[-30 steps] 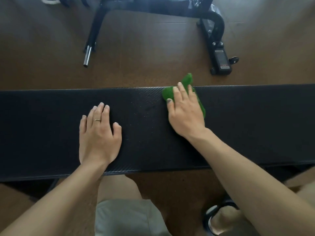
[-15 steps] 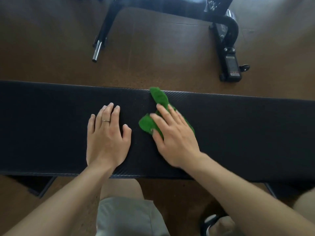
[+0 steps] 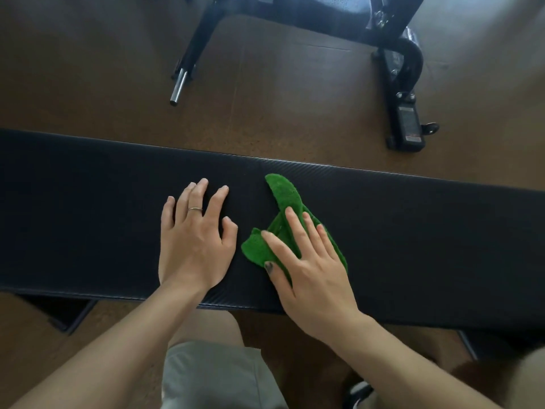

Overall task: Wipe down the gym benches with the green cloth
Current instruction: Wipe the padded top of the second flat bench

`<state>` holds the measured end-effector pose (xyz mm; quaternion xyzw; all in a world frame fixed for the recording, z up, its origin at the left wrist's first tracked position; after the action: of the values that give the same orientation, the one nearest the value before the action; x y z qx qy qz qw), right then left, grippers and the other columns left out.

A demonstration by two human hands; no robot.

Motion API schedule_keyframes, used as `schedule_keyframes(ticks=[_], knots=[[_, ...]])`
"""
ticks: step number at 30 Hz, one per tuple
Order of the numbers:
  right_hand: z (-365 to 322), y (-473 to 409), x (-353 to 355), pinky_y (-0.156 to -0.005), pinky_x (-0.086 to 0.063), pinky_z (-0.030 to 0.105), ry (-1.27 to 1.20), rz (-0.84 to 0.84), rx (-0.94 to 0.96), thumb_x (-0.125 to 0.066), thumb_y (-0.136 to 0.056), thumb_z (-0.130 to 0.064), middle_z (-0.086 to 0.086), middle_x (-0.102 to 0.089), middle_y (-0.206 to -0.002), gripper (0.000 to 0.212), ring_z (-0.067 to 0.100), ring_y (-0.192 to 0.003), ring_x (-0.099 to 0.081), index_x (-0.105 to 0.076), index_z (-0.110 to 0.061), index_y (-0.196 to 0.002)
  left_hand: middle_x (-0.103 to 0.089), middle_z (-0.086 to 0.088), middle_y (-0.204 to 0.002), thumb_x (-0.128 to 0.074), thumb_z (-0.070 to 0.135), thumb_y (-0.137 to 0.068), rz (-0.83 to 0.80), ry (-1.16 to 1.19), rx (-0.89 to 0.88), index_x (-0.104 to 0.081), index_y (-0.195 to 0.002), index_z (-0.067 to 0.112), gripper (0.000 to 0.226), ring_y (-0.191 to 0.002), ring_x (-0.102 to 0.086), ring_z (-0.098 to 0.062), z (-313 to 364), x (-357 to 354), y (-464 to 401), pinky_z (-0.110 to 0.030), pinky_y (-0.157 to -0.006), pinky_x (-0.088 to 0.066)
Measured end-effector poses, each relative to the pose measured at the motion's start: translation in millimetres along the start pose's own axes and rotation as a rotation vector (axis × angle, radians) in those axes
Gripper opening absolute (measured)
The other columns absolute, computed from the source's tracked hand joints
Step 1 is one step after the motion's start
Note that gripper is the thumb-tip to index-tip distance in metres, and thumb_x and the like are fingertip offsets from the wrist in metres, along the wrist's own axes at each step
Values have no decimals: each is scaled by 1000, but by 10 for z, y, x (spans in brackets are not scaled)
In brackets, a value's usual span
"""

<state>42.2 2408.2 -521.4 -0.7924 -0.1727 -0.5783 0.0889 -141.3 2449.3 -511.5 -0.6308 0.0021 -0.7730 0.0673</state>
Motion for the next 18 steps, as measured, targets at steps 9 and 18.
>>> schedule_keyframes(ticks=[9,18], knots=[[295,-1358,121,-130,-7,43,-6,84,-105,-34,-106,-51,6,-20,-172,51,26,-159,-15,-39,-40,-156,-36,-8,-162,-45,36,-102,-13,-6,10,-43,-152,27,51,-154,-27,-24,-19,-27,3,-50,-128,-17],[-335,-1474,-17,-129,-10,45,-101,58,69,-33,-108,-42,3,-31,-168,48,29,-158,-16,-45,-33,-154,-40,-9,-161,-34,40,-101,13,14,19,-44,-149,12,56,-153,-30,-24,-14,0,2,-48,-128,-18]])
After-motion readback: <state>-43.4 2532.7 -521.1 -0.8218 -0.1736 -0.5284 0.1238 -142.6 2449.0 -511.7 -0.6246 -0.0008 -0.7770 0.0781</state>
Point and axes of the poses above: each hand's wrist, its own y-axis away from the middle knuckle, its own x-axis out of the back of the hand, z = x × y, the point moved 8 cm from there along -y, towards the middle knuckle
